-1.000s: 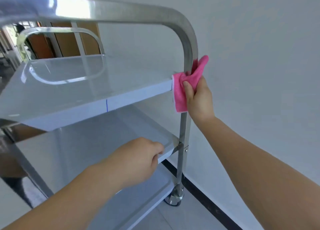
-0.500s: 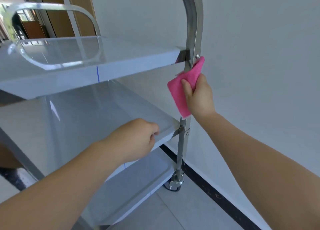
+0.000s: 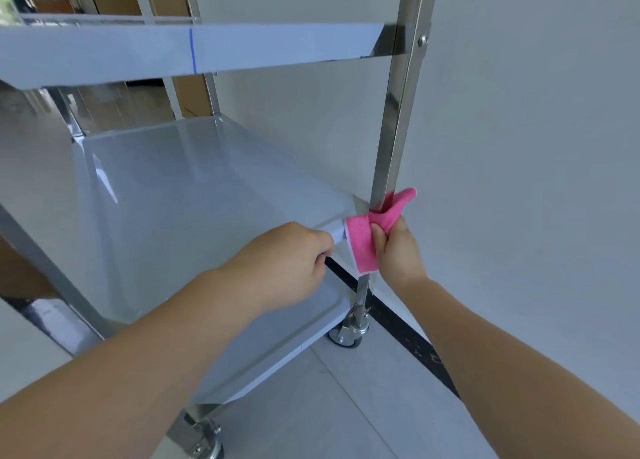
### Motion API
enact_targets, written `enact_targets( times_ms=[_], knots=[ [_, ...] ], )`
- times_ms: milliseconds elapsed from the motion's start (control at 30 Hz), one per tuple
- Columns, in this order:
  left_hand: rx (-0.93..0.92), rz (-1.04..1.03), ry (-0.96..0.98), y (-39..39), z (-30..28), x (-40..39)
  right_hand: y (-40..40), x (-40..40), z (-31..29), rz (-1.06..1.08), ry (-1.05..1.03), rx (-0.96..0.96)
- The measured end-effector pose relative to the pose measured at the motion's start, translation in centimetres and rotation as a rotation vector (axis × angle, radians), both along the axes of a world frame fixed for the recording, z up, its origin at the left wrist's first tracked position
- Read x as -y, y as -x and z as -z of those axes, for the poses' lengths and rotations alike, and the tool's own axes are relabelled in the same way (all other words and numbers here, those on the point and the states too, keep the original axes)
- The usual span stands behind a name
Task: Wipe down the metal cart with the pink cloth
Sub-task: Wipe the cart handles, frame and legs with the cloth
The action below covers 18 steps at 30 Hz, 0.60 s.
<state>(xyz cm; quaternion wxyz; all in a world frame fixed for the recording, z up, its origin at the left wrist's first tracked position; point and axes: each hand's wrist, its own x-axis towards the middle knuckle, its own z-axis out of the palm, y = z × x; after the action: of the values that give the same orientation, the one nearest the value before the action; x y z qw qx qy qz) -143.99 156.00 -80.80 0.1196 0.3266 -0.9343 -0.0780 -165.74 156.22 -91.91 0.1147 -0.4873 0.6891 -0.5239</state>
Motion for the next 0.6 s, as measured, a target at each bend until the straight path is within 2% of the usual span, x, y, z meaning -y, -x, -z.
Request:
enact_targets(
  times_ms=[133,267,600],
  knots=[
    [0.035,0.003,-0.032,0.0,1.5,-0.4,0.2,-0.1,1.3,-0.04,-0.057,0.019],
    [0.094,0.02,-0.076,0.0,4.4,-1.1,-0.2,0.2,3.2,0.0,-0.145,-0.05],
    [0.133,-0.059,-0.211,-1.8,13.2,-1.2,-0.6,0.7,9.0,0.079,-0.071,-0.057]
  ],
)
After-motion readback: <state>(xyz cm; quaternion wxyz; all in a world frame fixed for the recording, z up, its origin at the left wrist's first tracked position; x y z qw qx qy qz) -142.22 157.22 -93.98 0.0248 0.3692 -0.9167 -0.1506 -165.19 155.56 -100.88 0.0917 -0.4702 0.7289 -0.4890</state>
